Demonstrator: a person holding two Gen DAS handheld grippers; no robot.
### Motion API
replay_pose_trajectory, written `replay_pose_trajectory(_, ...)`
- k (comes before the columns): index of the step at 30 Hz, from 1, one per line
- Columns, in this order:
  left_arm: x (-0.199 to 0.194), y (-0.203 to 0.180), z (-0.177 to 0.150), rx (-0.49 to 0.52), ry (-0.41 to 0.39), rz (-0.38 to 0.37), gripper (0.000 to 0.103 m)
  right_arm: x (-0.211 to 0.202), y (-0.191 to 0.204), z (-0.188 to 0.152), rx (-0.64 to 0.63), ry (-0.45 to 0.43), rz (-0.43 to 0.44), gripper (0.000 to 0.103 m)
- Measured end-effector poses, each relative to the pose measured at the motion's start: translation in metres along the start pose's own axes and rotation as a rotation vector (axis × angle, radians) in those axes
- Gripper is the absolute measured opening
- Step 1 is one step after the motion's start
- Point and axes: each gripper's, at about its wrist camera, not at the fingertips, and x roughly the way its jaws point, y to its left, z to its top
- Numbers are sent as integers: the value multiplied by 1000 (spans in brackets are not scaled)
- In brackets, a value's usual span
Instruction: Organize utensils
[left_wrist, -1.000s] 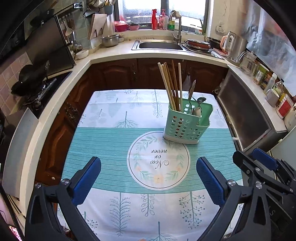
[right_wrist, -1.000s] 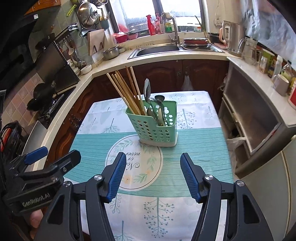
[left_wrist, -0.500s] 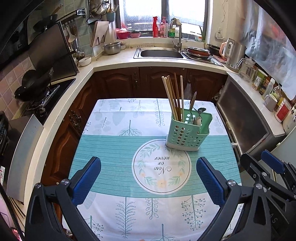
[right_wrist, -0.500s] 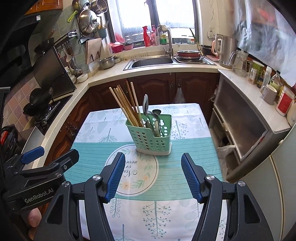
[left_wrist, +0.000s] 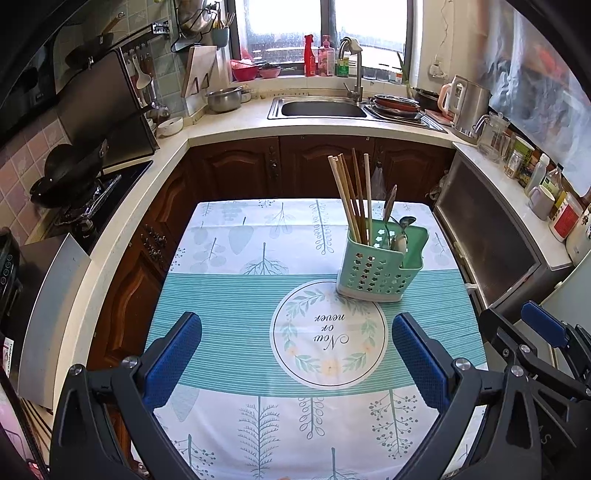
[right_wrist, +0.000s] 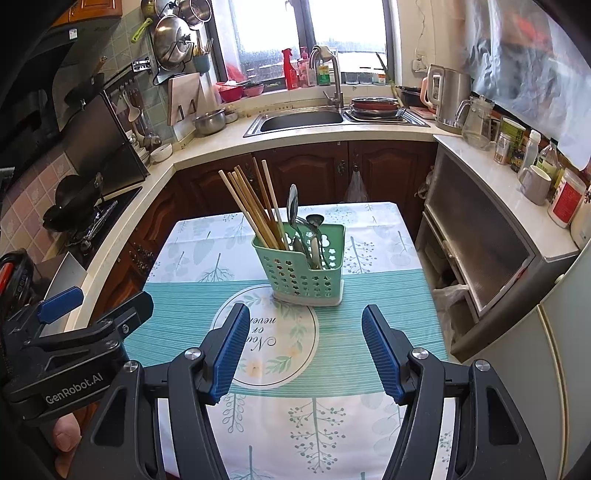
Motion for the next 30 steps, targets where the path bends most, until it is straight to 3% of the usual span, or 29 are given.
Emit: replay_pose_trajectory(30,10,14,0,-8,22,31,102,28,10,4,-16,22,15,65)
